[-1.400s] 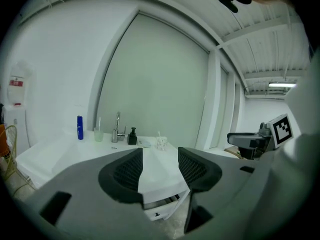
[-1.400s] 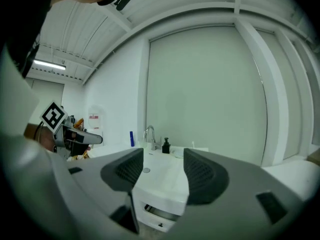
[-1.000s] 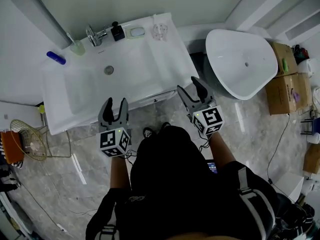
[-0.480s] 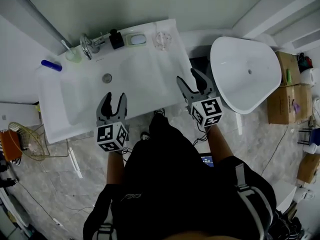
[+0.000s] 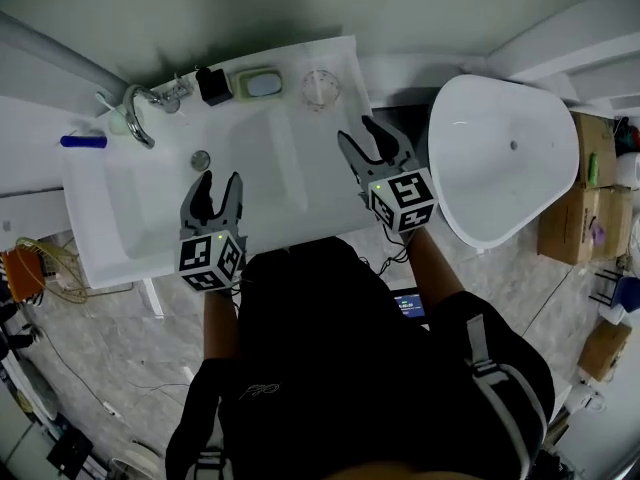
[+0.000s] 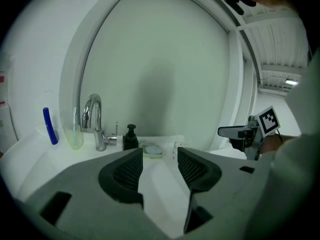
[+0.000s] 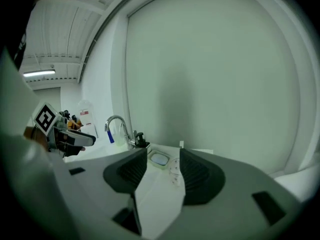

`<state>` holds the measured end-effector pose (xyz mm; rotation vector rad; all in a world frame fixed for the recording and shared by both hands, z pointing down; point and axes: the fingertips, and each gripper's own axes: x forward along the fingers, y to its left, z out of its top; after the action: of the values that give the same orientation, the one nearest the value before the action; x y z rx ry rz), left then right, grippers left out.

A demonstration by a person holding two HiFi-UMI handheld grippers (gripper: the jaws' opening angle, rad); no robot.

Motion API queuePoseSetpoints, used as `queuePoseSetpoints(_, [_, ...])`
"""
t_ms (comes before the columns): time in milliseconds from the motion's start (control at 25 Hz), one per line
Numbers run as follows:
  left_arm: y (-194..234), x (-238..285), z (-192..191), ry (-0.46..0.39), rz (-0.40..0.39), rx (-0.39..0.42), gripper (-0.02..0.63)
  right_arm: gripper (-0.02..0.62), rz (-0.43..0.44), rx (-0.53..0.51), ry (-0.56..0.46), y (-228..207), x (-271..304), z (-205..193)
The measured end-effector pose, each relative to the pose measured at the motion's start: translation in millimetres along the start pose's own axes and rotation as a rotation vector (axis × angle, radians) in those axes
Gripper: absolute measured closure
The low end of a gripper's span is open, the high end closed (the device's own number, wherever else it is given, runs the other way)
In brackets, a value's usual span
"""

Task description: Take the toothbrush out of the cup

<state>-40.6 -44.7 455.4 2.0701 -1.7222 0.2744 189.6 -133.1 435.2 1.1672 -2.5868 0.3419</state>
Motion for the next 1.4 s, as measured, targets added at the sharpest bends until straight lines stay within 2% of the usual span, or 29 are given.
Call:
queuePoseSetpoints(160, [10.2,10.6,-12.1,0.053,0.046,-0.020,0.383,0.385,0.043,0.017,0.065,-7.5,28.5,-8.1])
queuePoseSetpoints(320, [15.3,27.0,-16.7,0.069,0.060,-0.033,0.383,0.385,0.061,0.023,0.106,-15.2,57.5,-13.1])
queuePoseSetpoints(880, [35.0,75.4,-34.1,0.145,-0.030,-0.087,0.383,0.385,0.010,-0.006,0.347,-32.2,129.0,-47.5])
queuePoseSetpoints(1400, [58.5,91.2,-42.2,0.200,-0.049,-0.093,0.383,0.410,-0.044,0.029,0.516,-54.6,172.3,-89.8])
